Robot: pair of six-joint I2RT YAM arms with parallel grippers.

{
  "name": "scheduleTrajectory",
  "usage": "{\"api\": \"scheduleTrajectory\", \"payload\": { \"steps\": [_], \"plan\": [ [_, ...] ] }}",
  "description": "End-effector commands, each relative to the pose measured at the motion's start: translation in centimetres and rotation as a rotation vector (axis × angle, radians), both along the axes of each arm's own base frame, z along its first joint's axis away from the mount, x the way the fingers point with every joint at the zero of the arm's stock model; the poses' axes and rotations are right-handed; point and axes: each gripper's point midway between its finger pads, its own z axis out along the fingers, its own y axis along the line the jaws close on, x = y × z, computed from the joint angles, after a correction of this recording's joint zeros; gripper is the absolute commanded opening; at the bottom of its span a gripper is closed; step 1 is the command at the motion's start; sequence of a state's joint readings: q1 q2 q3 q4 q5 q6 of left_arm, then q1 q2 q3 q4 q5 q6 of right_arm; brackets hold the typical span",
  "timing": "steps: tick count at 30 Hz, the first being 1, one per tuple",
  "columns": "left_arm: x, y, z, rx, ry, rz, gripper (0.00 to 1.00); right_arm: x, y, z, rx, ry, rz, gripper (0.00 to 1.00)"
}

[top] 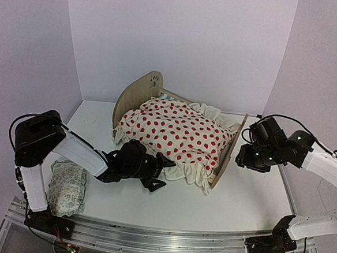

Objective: Set up the pet bed
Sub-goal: Cross the right ropes of the mattress closest to the robot.

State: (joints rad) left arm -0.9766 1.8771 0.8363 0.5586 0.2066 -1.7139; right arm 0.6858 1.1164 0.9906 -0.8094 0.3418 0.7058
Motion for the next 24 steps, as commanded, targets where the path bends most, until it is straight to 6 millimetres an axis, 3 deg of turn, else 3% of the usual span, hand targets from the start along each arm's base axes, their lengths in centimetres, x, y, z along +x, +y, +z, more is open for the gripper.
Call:
{"api": "scheduleTrajectory", "payload": {
  "steps": [1, 10, 15, 24],
  "plan": [
    [2.7, -2.4, 2.6, -0.166, -0.017, 0.107, 0.89, 0.0, -0.9, 1.2, 0.01, -0.063, -0.034, 0.54],
    [4.9, -6.0, 1.6, -0.254, -0.076, 0.096, 0.88, -0.3, -1.3, 1.0, 0.0, -0.062, -0.033, 0.54],
    [6.0, -5.9, 3.1, -0.245, -0.16, 0.13, 0.89, -0.4, -1.3, 0.9, -0.009, -0.059, -0.024, 0.54],
    [5.8, -6.0, 5.4, -0.273, -0.261, 0.125, 0.89, -0.5, -1.3, 0.7, -0.019, -0.051, -0.014, 0.55]
  ]
}}
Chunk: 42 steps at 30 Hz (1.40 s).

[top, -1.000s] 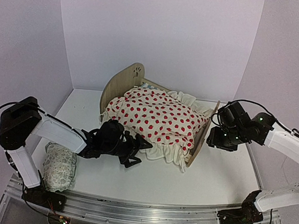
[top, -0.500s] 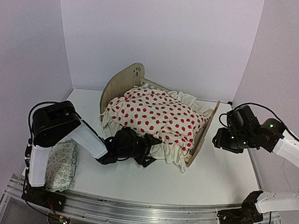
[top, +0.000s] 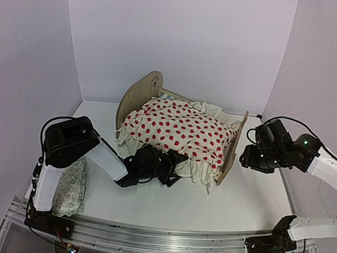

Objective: Set up the pet bed
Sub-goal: Cross the right ropes of the mattress closest to the robot.

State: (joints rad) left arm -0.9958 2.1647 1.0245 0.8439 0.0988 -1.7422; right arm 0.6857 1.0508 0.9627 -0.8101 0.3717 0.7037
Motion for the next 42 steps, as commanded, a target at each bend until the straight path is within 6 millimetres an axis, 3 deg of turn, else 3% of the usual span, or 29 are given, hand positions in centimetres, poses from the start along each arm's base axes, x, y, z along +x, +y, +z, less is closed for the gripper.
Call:
{"api": "scheduleTrajectory", "payload": {
  "steps": [1, 6, 10, 13, 15, 21, 24, 28, 30, 42],
  "plan": [
    [1.3, -1.1, 6.7, -0.136, -0.167, 0.03, 0.89, 0.0, -0.2, -0.1, -0.021, -0.004, 0.003, 0.55],
    [1.1, -2.2, 9.0, -0.146, -0.252, 0.015, 0.92, -0.1, -0.1, -0.2, -0.017, 0.002, 0.008, 0.55],
    [1.3, -2.1, 8.7, -0.139, -0.249, 0.033, 0.94, -0.2, -0.1, -0.2, -0.013, 0.004, 0.01, 0.55],
    [1.2, -2.1, 9.5, -0.173, -0.277, 0.038, 0.99, -0.2, 0.1, -0.2, -0.011, 0.007, 0.022, 0.55],
    [1.2, -2.6, 9.4, -0.137, -0.276, 0.026, 0.99, -0.2, 0.1, -0.2, -0.011, 0.01, 0.022, 0.55],
    [1.9, -2.2, 5.5, -0.082, -0.188, 0.077, 1.0, -0.2, 0.2, -0.3, -0.005, 0.017, 0.018, 0.55],
    [2.4, -2.7, 6.1, -0.092, -0.243, 0.078, 0.99, -0.3, 0.2, -0.2, 0.002, 0.015, 0.014, 0.55],
    [2.6, -4.0, 9.4, -0.131, -0.403, 0.042, 1.0, -0.5, 0.0, -0.2, 0.008, 0.012, 0.008, 0.55],
    [2.7, -4.6, 9.7, -0.112, -0.426, 0.027, 0.99, -0.6, -0.1, -0.2, 0.01, 0.012, 0.002, 0.55],
    [2.0, -3.5, 7.9, -0.042, -0.391, 0.017, 0.98, -0.8, -0.9, -1.0, 0.003, 0.02, -0.048, 0.55]
  ]
}}
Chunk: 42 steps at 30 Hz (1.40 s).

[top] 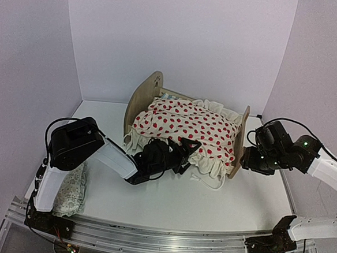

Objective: Set up the pet bed
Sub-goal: Cross the right ropes of the mattress closest to the robot.

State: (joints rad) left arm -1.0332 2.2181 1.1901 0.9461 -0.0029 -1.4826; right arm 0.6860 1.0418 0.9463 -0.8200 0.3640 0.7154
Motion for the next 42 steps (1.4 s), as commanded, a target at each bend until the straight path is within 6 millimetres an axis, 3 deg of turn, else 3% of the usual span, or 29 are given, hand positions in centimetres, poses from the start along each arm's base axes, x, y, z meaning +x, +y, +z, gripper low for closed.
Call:
{"api": "scheduleTrajectory", "payload": {
  "steps": [1, 9, 19, 24, 31, 35, 42],
  "plan": [
    [0.0, 0.4, 1.4, 0.006, -0.031, 0.002, 0.98, -0.4, -0.8, -0.6, 0.002, 0.004, -0.053, 0.55],
    [-2.7, -2.3, 3.4, -0.035, -0.098, -0.096, 1.0, -0.3, -0.7, -0.7, -0.002, 0.01, -0.05, 0.55],
    [-2.5, -4.2, -1.7, 0.0, 0.043, -0.095, 0.99, -0.9, -1.3, -0.6, 0.016, -0.005, -0.064, 0.55],
    [-1.8, -3.9, -4.6, 0.025, 0.127, -0.042, 1.0, -1.4, -1.9, -0.5, 0.024, -0.017, -0.08, 0.55],
    [-1.4, -4.5, -5.6, 0.028, 0.172, -0.021, 1.0, -2.1, -2.7, -0.8, 0.014, -0.013, -0.091, 0.55],
    [-2.2, -3.4, -6.7, 0.199, 0.228, 0.031, 1.0, -2.3, -3.0, -0.7, 0.008, -0.015, -0.095, 0.55],
    [-1.3, -3.1, -7.9, 0.224, 0.261, 0.1, 0.99, -1.6, -3.2, -0.8, -0.035, -0.026, -0.107, 0.56]
  ]
}}
